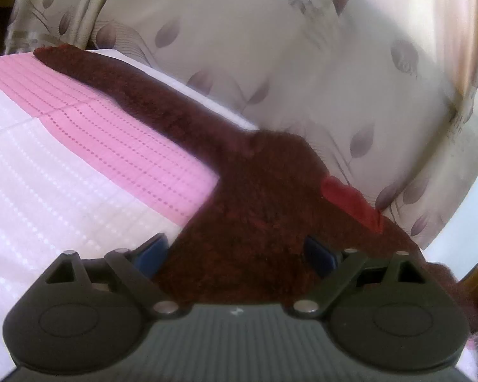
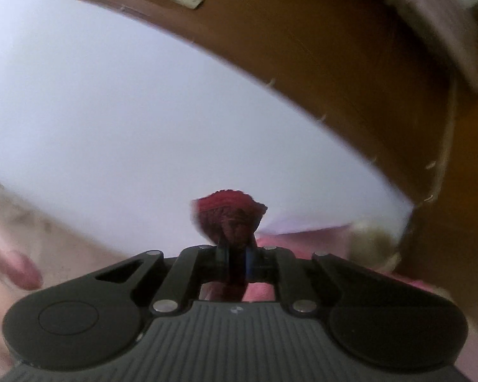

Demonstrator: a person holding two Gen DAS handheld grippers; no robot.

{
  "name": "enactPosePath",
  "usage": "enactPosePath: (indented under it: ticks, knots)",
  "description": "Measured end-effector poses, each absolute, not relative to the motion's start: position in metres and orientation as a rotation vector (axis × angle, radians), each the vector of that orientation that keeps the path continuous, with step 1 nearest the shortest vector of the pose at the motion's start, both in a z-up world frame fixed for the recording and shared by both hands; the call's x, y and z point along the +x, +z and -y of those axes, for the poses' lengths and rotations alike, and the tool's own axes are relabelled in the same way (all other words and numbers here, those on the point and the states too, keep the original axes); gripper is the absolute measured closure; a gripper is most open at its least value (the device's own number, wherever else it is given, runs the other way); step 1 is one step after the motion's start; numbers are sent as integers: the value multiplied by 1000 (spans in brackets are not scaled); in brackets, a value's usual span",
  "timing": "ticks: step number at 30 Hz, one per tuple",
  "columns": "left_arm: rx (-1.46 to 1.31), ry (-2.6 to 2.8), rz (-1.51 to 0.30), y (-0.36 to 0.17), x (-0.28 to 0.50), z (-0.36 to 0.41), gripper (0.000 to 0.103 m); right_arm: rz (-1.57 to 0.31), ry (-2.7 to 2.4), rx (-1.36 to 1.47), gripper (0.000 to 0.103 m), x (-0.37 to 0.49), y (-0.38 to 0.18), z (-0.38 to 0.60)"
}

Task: Fold small clothes

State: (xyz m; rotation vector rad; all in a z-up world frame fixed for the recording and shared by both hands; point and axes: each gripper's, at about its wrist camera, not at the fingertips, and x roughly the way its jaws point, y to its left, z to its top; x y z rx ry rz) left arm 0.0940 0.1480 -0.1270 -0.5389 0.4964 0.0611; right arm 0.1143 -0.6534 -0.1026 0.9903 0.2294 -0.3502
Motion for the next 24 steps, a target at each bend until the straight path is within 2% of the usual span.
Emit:
enactPosePath:
  ticks: [2, 4, 10, 17, 24]
  knots:
    - [-544, 58, -495, -127, 94, -149, 9, -323, -451, 1009, 89, 103, -119, 658]
    - [-546, 57, -494, -127, 94, -149, 9, -275, -472, 1125, 90, 87, -131, 665]
    - [-570, 49, -481, -129, 92, -153, 9, -253, -476, 1092, 89, 95, -112, 655]
    - [-618, 33, -460, -131, 88, -159, 9, -179, -359, 1052, 89, 113, -43, 609]
    - [-655, 22, -443, -133, 85, -164, 9, -195, -49, 1010, 89, 176, 28, 500]
